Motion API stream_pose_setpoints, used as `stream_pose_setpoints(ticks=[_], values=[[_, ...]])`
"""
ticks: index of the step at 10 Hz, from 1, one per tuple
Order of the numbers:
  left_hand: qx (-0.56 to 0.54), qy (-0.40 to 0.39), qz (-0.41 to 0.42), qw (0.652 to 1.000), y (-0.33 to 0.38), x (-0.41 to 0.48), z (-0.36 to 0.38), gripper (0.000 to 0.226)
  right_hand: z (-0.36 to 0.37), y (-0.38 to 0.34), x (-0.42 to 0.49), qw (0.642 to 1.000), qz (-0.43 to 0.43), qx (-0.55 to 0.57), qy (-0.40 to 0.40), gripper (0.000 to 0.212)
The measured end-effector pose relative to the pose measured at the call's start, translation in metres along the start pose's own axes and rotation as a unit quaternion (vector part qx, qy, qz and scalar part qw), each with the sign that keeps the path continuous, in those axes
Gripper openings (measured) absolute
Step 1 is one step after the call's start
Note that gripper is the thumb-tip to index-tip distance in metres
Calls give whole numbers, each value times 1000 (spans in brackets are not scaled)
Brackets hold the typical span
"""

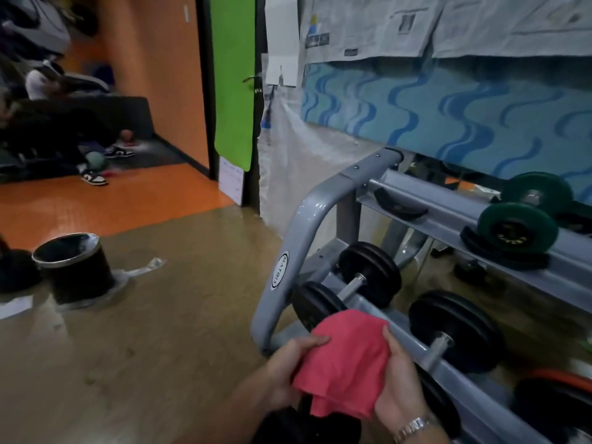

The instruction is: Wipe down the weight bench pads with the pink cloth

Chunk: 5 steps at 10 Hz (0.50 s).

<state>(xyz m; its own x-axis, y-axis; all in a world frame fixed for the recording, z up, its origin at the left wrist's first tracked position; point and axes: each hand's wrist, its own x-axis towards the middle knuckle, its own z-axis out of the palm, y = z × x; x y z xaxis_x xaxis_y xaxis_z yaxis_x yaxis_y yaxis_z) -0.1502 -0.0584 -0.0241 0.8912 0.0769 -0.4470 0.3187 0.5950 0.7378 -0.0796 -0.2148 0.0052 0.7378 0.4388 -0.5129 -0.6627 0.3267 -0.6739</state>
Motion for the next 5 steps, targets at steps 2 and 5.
stream_pose_setpoints(ticks=[2,5], values=[[132,101,87,982,52,61,-25,42,9,5,88,989,-34,-115,88,30],[282,189,212,916,108,136,-29,62,19,-9,162,982,-93,-134,99,25]])
